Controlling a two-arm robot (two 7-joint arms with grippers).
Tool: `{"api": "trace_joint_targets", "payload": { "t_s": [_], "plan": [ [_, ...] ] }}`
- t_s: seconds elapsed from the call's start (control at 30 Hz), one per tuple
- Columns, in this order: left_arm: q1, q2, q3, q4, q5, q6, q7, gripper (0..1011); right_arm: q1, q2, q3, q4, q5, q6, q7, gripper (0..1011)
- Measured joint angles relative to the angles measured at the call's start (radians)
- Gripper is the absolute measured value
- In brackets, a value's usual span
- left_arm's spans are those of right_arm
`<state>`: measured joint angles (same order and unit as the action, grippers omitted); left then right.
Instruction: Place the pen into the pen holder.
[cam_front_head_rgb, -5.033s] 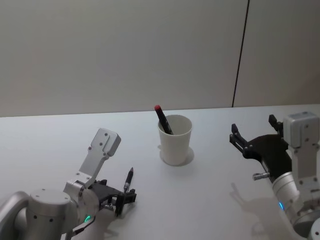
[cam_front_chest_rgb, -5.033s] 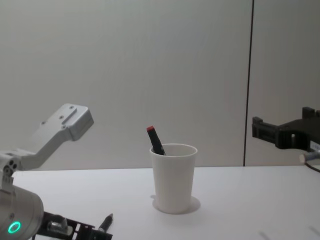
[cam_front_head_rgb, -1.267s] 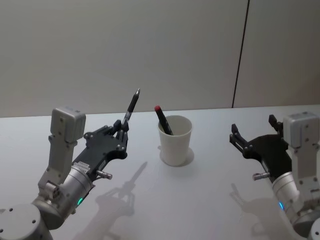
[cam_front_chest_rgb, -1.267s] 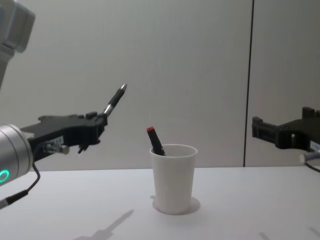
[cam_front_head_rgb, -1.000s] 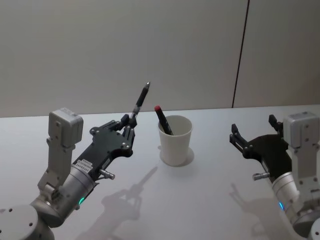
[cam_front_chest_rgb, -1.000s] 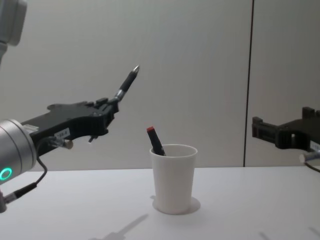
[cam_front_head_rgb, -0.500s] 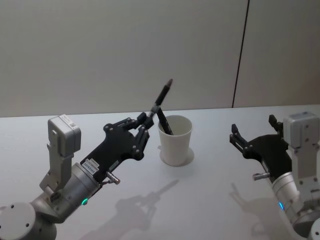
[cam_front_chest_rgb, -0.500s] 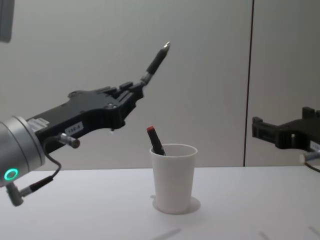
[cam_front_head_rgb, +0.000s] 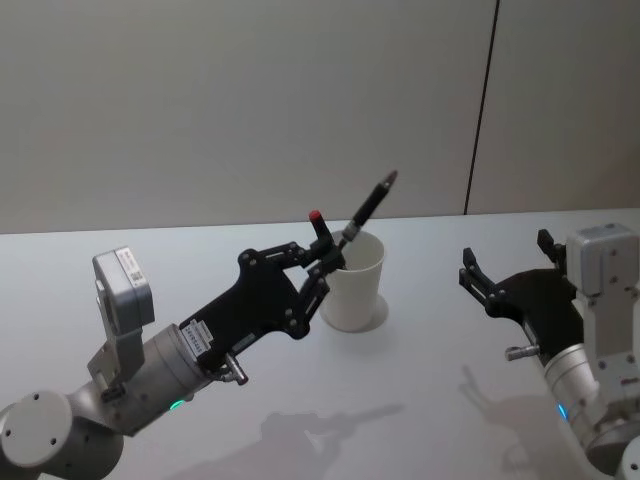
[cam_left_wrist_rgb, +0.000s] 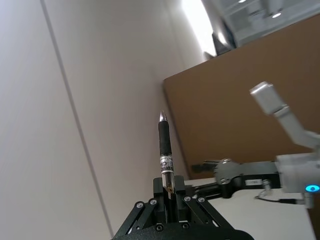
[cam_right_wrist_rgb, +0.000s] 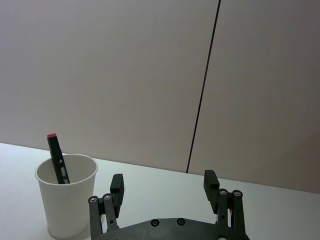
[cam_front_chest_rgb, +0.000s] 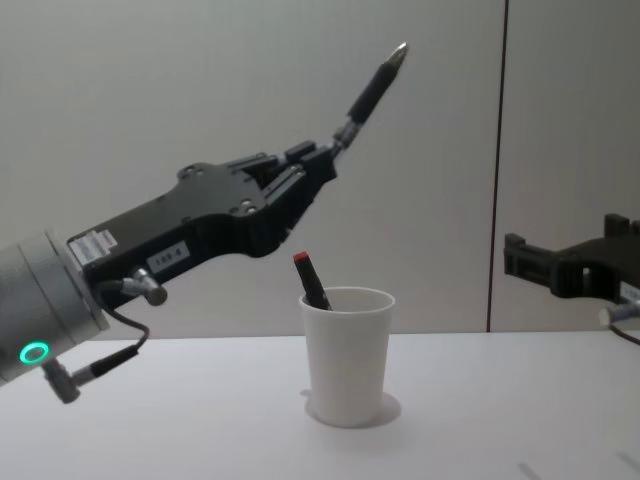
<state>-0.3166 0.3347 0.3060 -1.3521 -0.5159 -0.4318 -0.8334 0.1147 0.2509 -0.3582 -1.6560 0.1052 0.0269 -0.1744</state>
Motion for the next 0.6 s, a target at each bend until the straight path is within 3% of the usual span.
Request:
{"api": "trace_joint_targets", "payload": {
  "t_s": [0.27,0.6],
  "plan": [
    [-0.029,-0.013,0.007,0.046,-0.035,-0.045,-0.109,135,0.0,0.0,0.0,0.0,0.0,0.0,0.0,1001],
    [-0.048,-0.022,0.011,0.076,-0.057,-0.075,-0.18,135,0.0,0.0,0.0,0.0,0.0,0.0,0.0,1001]
  ]
}}
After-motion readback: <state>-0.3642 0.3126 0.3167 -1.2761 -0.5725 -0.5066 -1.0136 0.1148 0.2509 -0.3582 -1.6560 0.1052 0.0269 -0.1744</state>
